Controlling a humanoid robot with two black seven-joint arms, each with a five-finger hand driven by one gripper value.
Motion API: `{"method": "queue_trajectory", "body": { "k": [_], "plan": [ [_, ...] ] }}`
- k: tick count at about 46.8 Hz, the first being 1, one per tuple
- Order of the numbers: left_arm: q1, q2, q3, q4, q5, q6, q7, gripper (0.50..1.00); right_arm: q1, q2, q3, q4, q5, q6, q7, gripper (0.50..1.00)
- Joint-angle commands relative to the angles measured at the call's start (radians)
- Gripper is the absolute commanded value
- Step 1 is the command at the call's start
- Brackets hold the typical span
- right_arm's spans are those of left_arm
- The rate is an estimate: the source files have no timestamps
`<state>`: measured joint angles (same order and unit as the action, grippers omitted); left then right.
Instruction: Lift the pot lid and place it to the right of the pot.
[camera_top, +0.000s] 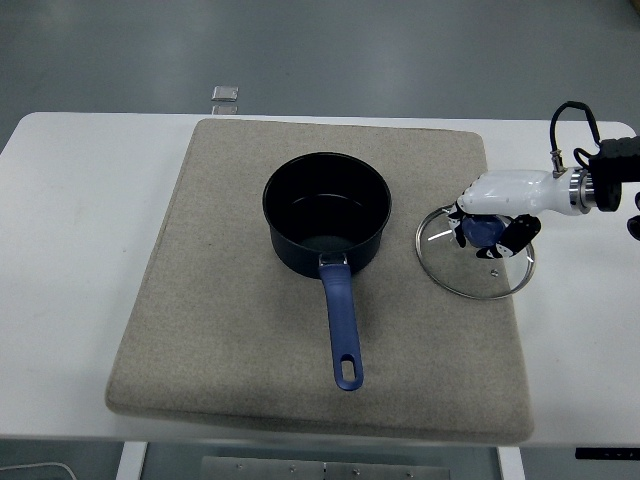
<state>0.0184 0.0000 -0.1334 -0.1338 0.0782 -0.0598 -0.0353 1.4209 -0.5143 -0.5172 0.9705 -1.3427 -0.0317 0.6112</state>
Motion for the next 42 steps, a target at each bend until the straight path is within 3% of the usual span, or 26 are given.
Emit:
{"method": "queue_trajectory", "body": {
  "k": [1, 3, 15, 37, 42],
  "plan": [
    [0.000, 0.000, 0.000, -0.001, 0.000, 0.000, 0.000, 1.000, 0.003, -0.001, 0.000, -0.001, 0.014, 0.007, 0.000, 0.653],
    [0.000, 0.000, 0.000, 0.000, 0.000, 0.000, 0.000, 1.000, 0.004, 0.000, 0.000, -0.003, 0.027, 0.010, 0.000, 0.729],
    [0.000, 0.000, 0.000, 0.000, 0.000, 0.000, 0.000, 1.000, 0.012, -0.001, 0.002, -0.015, 0.083, 0.016, 0.000, 0.846],
    [0.000, 0.000, 0.000, 0.000, 0.000, 0.000, 0.000, 1.000, 0.013, -0.004, 0.086, -0.006, 0.106, 0.050, 0.000, 0.860],
    [0.000, 0.000, 0.000, 0.000, 0.000, 0.000, 0.000, 1.000, 0.012, -0.001, 0.088, -0.006, 0.106, 0.052, 0.000, 0.885]
  ]
}}
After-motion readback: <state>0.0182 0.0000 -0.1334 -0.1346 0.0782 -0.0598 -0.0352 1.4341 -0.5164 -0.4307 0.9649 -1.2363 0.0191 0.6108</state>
